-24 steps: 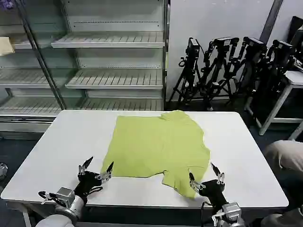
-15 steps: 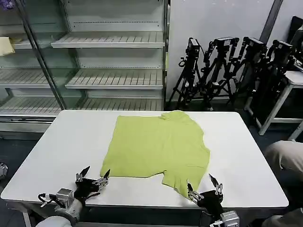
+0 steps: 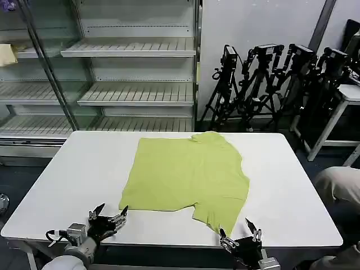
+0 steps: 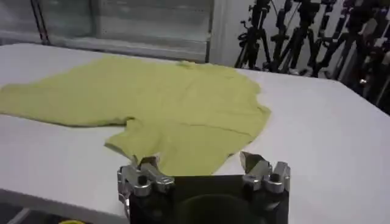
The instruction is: Fold and organize the clothes.
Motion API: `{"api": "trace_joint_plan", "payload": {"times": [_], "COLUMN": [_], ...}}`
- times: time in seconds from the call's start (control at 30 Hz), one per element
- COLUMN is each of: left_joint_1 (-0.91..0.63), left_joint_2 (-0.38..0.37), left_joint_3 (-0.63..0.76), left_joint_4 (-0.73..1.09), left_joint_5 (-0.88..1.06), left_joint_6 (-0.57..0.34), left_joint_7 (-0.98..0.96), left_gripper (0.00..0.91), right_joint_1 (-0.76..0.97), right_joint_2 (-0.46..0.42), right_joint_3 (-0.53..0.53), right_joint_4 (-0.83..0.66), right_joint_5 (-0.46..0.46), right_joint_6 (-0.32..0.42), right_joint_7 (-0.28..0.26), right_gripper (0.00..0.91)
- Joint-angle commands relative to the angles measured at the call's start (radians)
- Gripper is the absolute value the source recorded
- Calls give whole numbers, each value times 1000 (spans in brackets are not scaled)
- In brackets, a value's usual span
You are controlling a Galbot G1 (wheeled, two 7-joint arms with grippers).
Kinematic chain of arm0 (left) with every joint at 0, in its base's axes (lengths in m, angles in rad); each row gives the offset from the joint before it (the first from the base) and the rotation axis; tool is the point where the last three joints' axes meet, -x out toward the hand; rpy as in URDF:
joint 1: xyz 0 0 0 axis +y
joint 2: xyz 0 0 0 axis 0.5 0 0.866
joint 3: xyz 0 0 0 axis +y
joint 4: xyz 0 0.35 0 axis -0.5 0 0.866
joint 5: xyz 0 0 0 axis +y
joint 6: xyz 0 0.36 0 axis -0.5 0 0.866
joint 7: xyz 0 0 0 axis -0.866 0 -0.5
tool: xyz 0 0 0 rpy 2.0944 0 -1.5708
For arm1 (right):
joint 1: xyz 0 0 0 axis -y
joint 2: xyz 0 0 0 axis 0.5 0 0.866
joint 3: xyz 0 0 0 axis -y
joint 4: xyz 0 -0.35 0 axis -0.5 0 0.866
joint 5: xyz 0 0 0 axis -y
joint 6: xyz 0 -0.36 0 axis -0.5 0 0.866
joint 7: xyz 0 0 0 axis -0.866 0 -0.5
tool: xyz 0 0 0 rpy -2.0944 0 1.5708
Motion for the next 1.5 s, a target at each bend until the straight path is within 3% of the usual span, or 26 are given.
{"api": "trace_joint_plan", "payload": {"times": [0.03,0.43,0.47,0.5,0.53,0.57,1.0,1.5], "left_joint_1": [-7,-3,-3,0,1,2,11,4], "left_joint_2": [2,-1,-2,-3,-4,-4,-7,-14], "left_joint_3": [0,-1,-1,-1,-1,-1,6,9], "left_joint_4": [12,8,9,9,6,5,-11,-23], "left_joint_5": [-27,-22,-22,-24,-26,-26,-25,-24], "left_joint_6": [15,15,15,15,14,14,15,12], "left_joint_7": [-6,-3,-2,0,1,3,23,36], "left_gripper": [907,907,877,595,121,10,20,20], "right_joint_1": [-6,-11,-10,-10,-10,-10,1,13], "right_joint_2": [-1,1,1,0,0,0,-4,-15], "right_joint_3": [-11,-21,-22,-23,-23,-22,-27,-28], "right_joint_4": [1,-4,-4,-5,-5,-6,-12,-17], "right_joint_5": [5,5,5,13,18,29,51,-5], "right_joint_6": [-14,-81,-83,-83,-81,-80,-81,-30], "right_joint_7": [11,38,39,41,40,40,34,24], "right_gripper": [907,907,605,403,10,0,0,0]}}
